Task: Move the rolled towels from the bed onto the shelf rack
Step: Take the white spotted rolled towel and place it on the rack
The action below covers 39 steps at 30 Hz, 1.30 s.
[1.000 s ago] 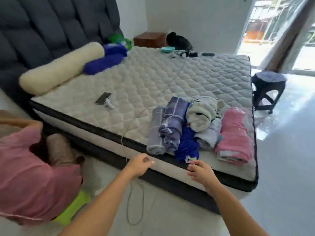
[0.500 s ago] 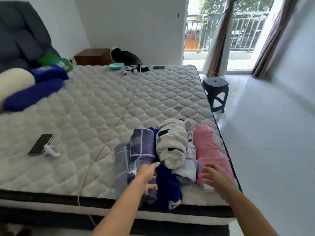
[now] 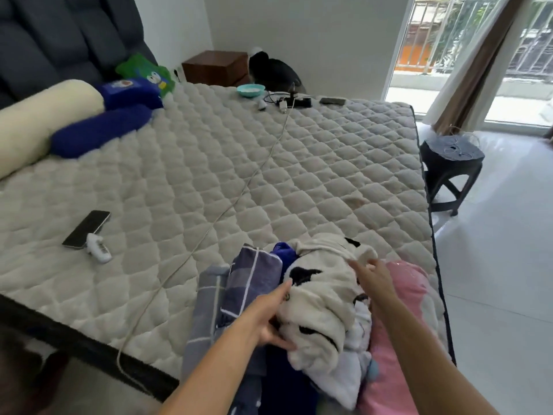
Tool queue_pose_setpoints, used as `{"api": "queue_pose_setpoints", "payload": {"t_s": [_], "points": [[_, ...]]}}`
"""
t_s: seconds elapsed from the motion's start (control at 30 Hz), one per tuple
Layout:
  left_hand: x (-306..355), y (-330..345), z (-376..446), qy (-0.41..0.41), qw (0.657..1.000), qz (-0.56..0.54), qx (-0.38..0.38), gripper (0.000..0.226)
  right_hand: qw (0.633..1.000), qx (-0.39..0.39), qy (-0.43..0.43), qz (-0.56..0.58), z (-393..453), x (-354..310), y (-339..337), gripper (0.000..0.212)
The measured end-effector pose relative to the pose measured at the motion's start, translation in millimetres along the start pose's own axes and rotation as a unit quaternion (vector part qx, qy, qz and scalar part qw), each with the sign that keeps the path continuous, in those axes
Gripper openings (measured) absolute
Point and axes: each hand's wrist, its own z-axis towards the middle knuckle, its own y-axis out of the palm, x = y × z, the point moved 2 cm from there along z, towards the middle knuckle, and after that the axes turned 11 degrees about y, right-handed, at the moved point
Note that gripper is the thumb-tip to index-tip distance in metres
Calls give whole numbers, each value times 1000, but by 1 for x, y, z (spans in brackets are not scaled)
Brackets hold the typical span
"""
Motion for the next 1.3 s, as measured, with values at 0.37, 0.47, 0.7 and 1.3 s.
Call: {"api": "queue_pose_setpoints", "payload": {"t_s": [0.37,0.47,0.7,1.3], "points": [[3,11,22,-41,997,22,60,67,992,-60,89,-63,57,-4,40,88],[-5,10,24,-38,997,3,71,68,994,-54,82,-57,61,-4,43,80],[-11,17,19,-34,995,-22,90,66,991,-78,108,-10,63,-1,39,73],[14,-46,-107,360,901,-53,236,24,961,-167,-181,129,-86,-86,84,78]]}}
